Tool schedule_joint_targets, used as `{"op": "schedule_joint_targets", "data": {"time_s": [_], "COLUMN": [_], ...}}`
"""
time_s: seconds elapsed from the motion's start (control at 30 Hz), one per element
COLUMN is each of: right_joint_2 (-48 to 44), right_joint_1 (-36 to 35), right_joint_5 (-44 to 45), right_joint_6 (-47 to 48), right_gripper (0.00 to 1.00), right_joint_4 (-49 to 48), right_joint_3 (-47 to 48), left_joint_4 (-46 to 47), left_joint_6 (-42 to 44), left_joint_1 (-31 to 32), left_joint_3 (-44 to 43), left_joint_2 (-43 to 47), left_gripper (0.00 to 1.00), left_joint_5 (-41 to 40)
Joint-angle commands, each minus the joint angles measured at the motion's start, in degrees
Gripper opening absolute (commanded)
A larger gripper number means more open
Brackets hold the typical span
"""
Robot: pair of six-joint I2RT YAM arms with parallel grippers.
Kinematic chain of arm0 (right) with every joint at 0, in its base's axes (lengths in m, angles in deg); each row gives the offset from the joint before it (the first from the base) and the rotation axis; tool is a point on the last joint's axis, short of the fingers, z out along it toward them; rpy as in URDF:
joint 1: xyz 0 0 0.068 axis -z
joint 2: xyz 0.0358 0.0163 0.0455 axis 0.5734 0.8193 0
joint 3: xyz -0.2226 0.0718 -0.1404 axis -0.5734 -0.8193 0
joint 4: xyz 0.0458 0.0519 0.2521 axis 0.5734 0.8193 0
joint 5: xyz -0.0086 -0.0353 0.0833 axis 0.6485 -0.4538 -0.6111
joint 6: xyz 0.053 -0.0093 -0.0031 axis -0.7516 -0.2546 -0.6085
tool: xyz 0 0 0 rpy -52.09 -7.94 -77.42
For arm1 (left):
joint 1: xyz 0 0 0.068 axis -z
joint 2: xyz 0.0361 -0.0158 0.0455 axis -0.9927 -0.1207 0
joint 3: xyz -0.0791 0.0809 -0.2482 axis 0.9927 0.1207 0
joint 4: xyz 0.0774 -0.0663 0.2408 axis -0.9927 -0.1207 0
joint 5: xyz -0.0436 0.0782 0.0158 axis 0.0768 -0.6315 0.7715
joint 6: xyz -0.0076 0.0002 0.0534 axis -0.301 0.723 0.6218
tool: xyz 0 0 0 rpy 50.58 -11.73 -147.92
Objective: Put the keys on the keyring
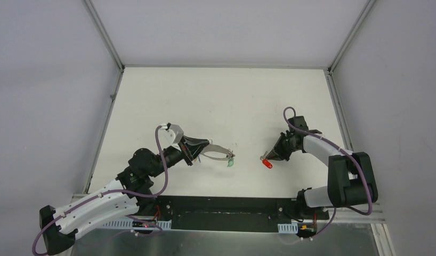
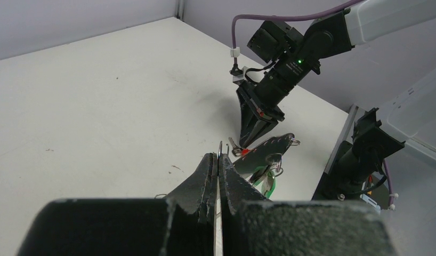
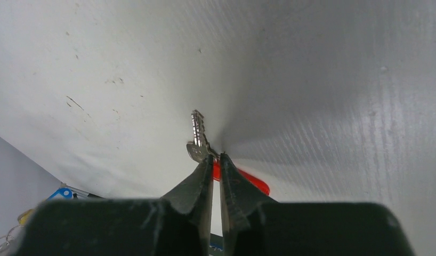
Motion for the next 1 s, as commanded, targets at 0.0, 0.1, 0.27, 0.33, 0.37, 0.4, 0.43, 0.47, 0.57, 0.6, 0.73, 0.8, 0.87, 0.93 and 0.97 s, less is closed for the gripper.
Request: {"op": "schedule_joint_targets", "data": {"time_s": [0.0,0.1,0.27,0.33,0.37,0.4,0.43,0.47,0.57,0.6,0.73,0.8,0.87,0.93,0.97], "right_joint_2": [-0.16,-0.5,-0.83,-1.32,-1.77,-2.39,-2.83,-3.35,-4.76,-5.16,-6.28,-6.04,-5.39,-4.48,-3.96], "right_joint_1": [0.32,0.38,0.33,0.32,0.34,0.36,0.32,0.27,0.32,0.35,0.31,0.32,0.32,0.38,0.32], "right_joint_5": [-1.32,-1.39,-2.85,-2.18,-1.63,-1.02,-0.5,-0.16,-0.69,-1.05,-2.89,-3.85,-4.56,-5.02,-5.28], "right_joint_6": [-1.05,-1.01,1.19,2.09,2.57,3.0,3.18,3.35,3.11,2.9,1.41,0.67,-0.01,-0.53,-0.73], "right_gripper": [0.09,0.04,0.0,0.03,0.07,0.13,0.19,0.24,0.39,0.42,0.46,0.44,0.36,0.3,0.28], "right_joint_4": [-2.01,-2.08,-1.8,-0.44,0.3,1.21,1.91,2.5,3.47,3.63,3.43,2.66,1.79,1.11,0.73], "right_joint_3": [-0.48,-0.43,0.19,0.67,0.8,0.89,0.79,0.63,-0.13,-0.47,-1.61,-1.88,-2.0,-1.94,-1.95], "left_joint_4": [2.75,2.51,1.93,1.64,1.46,1.32,1.17,1.1,0.99,1.01,0.99,1.02,0.97,0.87,0.76], "left_joint_6": [-0.28,-0.28,-0.14,-0.14,-0.14,-0.14,-0.18,-0.14,-0.28,-0.34,-0.34,-0.37,-0.57,-0.75,-0.8], "left_joint_1": [-0.17,-0.15,-0.14,-0.19,-0.15,-0.17,-0.16,-0.2,-0.15,-0.15,-0.14,-0.17,-0.16,-0.19,-0.19], "left_joint_3": [-3.52,-3.51,-3.56,-3.56,-3.62,-3.64,-3.71,-3.76,-3.65,-3.65,-3.74,-3.73,-3.73,-3.73,-3.73], "left_joint_2": [0.34,0.38,0.62,0.78,0.86,0.95,1.08,1.09,1.17,1.07,0.9,0.8,0.7,0.61,0.64], "left_gripper": [0.0,0.0,0.0,0.0,0.0,0.0,0.0,0.0,0.0,0.0,0.0,0.0,0.0,0.0,0.0], "left_joint_5": [0.35,0.29,0.2,0.07,0.06,0.06,0.06,0.06,-0.06,-0.04,-0.02,-0.05,-0.09,-0.25,-0.28]}}
